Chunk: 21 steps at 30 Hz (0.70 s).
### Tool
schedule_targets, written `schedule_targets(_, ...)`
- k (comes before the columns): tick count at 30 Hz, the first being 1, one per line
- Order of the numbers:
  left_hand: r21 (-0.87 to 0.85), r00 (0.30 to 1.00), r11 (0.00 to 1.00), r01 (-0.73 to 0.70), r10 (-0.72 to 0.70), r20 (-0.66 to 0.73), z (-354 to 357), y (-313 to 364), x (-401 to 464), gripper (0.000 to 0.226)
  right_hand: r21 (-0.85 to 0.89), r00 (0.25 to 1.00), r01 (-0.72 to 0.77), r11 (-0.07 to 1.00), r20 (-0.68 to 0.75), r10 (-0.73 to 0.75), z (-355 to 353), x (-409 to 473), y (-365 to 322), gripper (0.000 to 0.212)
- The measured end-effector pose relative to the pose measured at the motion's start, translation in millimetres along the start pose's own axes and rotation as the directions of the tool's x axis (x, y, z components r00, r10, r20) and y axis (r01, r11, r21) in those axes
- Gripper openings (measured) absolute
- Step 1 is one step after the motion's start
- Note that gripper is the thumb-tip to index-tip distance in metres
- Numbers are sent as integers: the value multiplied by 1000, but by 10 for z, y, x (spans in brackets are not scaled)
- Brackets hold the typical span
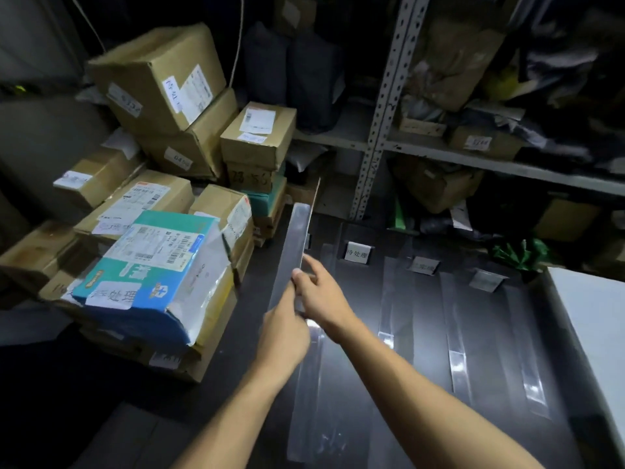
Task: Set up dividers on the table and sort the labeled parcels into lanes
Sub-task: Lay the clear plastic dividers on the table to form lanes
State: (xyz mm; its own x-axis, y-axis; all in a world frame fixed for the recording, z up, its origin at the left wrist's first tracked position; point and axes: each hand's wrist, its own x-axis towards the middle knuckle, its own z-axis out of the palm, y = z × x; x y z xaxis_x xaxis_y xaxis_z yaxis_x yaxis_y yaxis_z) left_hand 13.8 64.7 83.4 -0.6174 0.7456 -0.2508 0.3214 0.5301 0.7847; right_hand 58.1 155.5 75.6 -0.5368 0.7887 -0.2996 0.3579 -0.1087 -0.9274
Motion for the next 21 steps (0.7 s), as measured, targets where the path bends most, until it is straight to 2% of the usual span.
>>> schedule_targets(5, -125, 974, 975, -186, 200, 109, 511, 792, -261, 58, -6, 982, 155, 988, -108, -155, -1102, -392, -210, 43)
schedule_targets(9, -283, 910, 925, -254, 327, 253, 1231, 1320, -611, 62, -58, 964, 136, 989, -223, -145, -2121, -815, -37, 47)
schedule_targets(12, -360, 847, 907, -221, 361, 391, 1803, 1646, -874, 70, -65, 943, 82, 994, -319, -99, -2820, -1101, 223, 45)
schedule_targets(15, -396, 776, 905, -155, 359, 518, 2364, 1847, -1122, 67, -60, 916, 3, 998, -401, -27, -3383, -1368, 563, 40)
schedule_targets(17, -384, 734, 919, -92, 323, 597, 2704, 1896, -1284, 69, -65, 896, -49, 997, -445, 15, -3658, -1534, 836, 36)
schedule_targets(21, -319, 668, 948, 18, 226, 709, 3266, 1812, -1563, 74, -79, 866, -174, 982, -487, 114, -3986, -1786, 1411, 42)
